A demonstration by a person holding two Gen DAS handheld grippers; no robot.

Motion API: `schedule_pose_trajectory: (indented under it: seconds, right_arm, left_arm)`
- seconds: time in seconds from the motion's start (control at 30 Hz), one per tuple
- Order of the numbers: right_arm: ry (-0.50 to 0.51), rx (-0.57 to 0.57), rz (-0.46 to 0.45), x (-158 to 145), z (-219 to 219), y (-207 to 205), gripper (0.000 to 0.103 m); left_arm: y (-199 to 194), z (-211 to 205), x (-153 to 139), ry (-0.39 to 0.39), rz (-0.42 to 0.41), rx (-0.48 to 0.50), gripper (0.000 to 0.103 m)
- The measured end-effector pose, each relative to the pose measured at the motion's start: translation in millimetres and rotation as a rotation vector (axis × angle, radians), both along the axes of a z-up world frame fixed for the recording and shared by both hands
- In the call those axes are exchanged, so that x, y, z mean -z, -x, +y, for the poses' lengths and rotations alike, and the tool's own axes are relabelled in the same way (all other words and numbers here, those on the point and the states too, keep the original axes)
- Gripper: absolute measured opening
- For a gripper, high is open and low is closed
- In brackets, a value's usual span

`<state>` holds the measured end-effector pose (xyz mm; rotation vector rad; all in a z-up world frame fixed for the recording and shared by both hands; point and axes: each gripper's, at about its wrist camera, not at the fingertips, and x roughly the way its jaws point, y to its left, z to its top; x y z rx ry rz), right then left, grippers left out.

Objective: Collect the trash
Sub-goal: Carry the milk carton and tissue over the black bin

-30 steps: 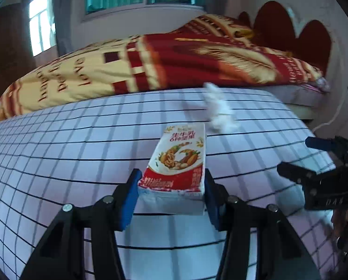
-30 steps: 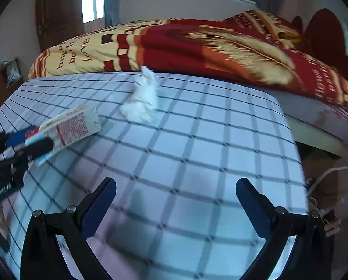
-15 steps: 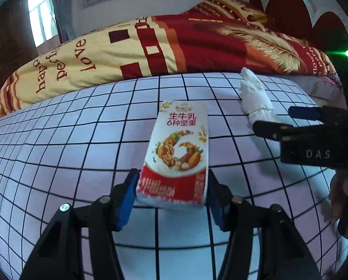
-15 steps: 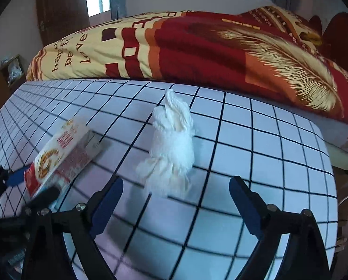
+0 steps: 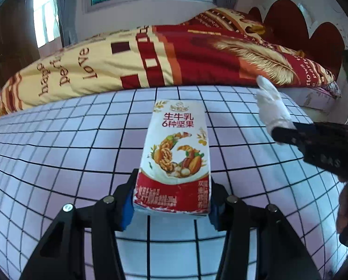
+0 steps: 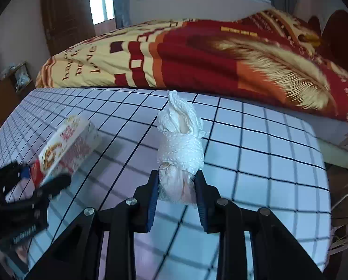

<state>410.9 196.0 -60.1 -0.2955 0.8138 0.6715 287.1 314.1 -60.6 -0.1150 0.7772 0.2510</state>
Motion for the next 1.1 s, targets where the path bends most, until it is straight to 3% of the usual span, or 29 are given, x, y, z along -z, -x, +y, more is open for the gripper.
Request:
schedule_pose_trajectory:
  seconds: [0.3, 1.1]
  right_arm:
    - [0.024, -0.016, -0.063, -21, -39, 61, 0.032]
    - [-0.048, 0.038, -0.144, -69, -156, 201, 0.032]
  left_arm:
    - [36, -45, -24, -0.073, -0.019, 0.052, 0.052]
    - [145, -130, -64, -0.108, -0.127, 0.150, 0.052]
